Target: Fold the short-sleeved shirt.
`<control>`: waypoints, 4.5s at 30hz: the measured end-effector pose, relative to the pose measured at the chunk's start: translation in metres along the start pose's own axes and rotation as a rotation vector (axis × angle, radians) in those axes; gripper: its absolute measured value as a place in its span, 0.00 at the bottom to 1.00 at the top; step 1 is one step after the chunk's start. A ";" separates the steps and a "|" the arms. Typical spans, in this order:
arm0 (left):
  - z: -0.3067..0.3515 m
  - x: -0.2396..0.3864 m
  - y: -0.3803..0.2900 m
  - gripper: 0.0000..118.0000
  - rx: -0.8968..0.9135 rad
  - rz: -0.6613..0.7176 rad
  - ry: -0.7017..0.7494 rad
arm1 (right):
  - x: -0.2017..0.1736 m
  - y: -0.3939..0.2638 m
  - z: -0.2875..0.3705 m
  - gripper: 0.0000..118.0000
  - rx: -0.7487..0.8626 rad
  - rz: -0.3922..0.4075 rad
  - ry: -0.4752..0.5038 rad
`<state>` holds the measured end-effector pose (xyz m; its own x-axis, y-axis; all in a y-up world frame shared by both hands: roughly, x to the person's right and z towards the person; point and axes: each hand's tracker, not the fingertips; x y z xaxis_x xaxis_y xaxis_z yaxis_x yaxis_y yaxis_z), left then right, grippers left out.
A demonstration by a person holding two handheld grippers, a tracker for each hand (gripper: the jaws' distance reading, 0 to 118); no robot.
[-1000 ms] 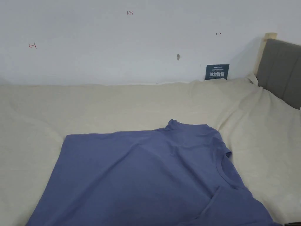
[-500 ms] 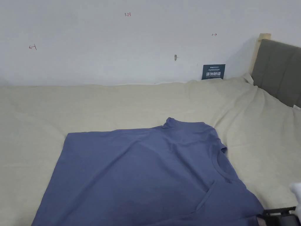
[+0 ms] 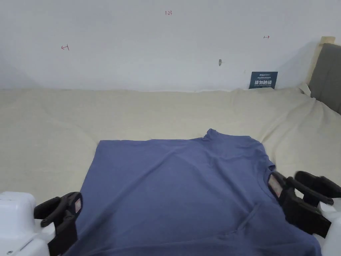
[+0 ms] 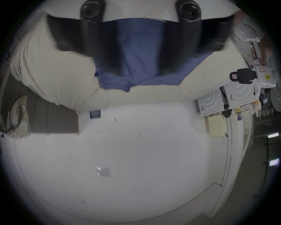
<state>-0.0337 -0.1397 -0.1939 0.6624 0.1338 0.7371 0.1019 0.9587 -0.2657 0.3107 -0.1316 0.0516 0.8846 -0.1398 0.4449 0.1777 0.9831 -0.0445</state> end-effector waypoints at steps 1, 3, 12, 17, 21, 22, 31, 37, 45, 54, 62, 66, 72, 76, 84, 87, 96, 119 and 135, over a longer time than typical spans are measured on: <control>0.001 0.005 -0.001 0.02 0.009 -0.009 0.012 | -0.005 0.001 -0.002 0.00 0.014 0.006 -0.011; 0.001 0.015 -0.003 0.02 0.039 -0.044 0.019 | -0.005 0.000 -0.003 0.00 0.035 -0.003 -0.034; 0.004 0.024 0.000 0.00 0.072 -0.038 0.019 | -0.014 0.008 0.003 0.00 0.091 0.023 -0.009; 0.002 0.002 0.028 0.00 0.018 0.002 0.026 | -0.025 0.014 0.003 0.00 0.056 0.075 0.022; -0.050 -0.061 0.056 0.00 -0.559 0.181 0.018 | -0.027 0.008 -0.001 0.00 -0.030 0.118 0.067; -0.063 -0.075 0.050 0.00 -0.650 0.201 -0.036 | -0.027 0.005 -0.003 0.00 -0.050 0.126 0.080; -0.100 -0.132 -0.022 0.96 -0.793 0.252 0.069 | -0.031 -0.019 -0.017 0.00 -0.184 0.154 0.112; -0.118 -0.137 -0.067 0.96 -0.938 0.138 0.142 | -0.029 -0.026 -0.030 0.00 -0.256 0.136 0.130; -0.111 -0.088 -0.057 0.04 -0.823 -0.007 0.101 | -0.041 -0.025 -0.033 0.00 -0.279 0.158 0.138; -0.110 -0.080 -0.047 0.04 -0.791 0.063 0.054 | 0.014 -0.020 -0.039 0.00 -0.347 0.078 0.051; -0.096 -0.078 -0.025 0.04 -0.727 0.124 0.040 | 0.150 -0.037 -0.084 0.81 -0.839 -0.052 -0.123; -0.091 -0.072 -0.017 0.04 -0.679 0.131 0.042 | 0.163 -0.067 -0.102 0.81 -0.990 -0.079 -0.117; -0.091 -0.070 -0.018 0.04 -0.686 0.171 0.049 | 0.152 -0.084 -0.105 0.55 -1.037 -0.003 -0.104; -0.094 -0.072 -0.025 0.04 -0.719 0.158 0.061 | 0.147 -0.076 -0.099 0.05 -0.983 -0.064 -0.116; -0.081 -0.085 -0.022 0.04 -0.692 0.282 0.046 | 0.140 -0.054 -0.076 0.05 -0.915 -0.029 -0.049; -0.071 -0.095 -0.016 0.03 -0.675 0.296 0.011 | 0.144 -0.044 -0.065 0.05 -0.908 -0.090 -0.015; -0.066 -0.116 0.009 0.03 -0.630 0.431 -0.076 | 0.150 -0.011 -0.055 0.05 -0.923 -0.228 0.021; -0.274 -0.170 0.016 0.57 -0.608 0.463 0.087 | 0.198 -0.019 -0.300 0.74 -0.917 -0.513 -0.238; -0.077 -0.055 0.033 0.00 -0.129 0.065 0.054 | 0.079 0.026 -0.060 0.00 -0.169 -0.116 -0.122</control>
<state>-0.0098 -0.1348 -0.2909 0.7091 0.1775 0.6824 0.1498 0.9078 -0.3917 0.4114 -0.1238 0.0316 0.7974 -0.2250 0.5600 0.3537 0.9261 -0.1316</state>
